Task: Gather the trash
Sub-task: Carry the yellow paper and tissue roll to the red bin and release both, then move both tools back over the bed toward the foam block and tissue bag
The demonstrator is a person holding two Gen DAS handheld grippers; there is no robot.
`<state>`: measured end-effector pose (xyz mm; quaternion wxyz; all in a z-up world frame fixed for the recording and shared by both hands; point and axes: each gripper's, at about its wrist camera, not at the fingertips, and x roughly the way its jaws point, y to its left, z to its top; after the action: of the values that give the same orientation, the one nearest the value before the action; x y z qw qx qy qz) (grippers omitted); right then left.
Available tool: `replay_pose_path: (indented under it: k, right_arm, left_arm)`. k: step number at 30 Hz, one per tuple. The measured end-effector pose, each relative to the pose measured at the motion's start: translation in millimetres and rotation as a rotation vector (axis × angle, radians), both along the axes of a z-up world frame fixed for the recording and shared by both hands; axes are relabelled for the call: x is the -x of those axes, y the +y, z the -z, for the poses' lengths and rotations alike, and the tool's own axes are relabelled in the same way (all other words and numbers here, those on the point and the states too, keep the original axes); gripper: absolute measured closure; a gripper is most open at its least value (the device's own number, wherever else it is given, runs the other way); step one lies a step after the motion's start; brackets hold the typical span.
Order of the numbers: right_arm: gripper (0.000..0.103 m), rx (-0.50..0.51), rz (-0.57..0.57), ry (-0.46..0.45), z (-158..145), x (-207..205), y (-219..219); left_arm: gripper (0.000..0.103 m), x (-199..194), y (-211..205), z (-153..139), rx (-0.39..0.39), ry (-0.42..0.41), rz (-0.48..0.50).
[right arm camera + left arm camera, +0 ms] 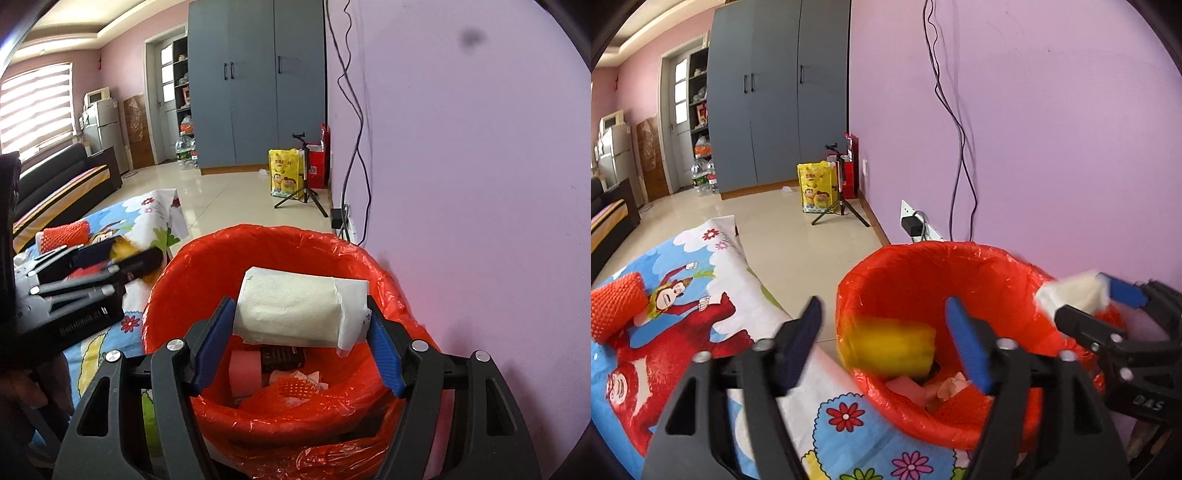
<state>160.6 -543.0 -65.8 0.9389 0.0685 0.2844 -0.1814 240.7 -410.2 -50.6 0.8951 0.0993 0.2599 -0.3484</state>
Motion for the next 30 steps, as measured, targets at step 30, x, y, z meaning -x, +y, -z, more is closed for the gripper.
replay_pose_path:
  k: [30]
  right_arm:
    - [0.018, 0.013, -0.500, 0.037, -15.7, -91.4, 252.2]
  left_arm:
    - [0.005, -12.6, 366.0, -29.7, -0.153, -0.081, -0.688]
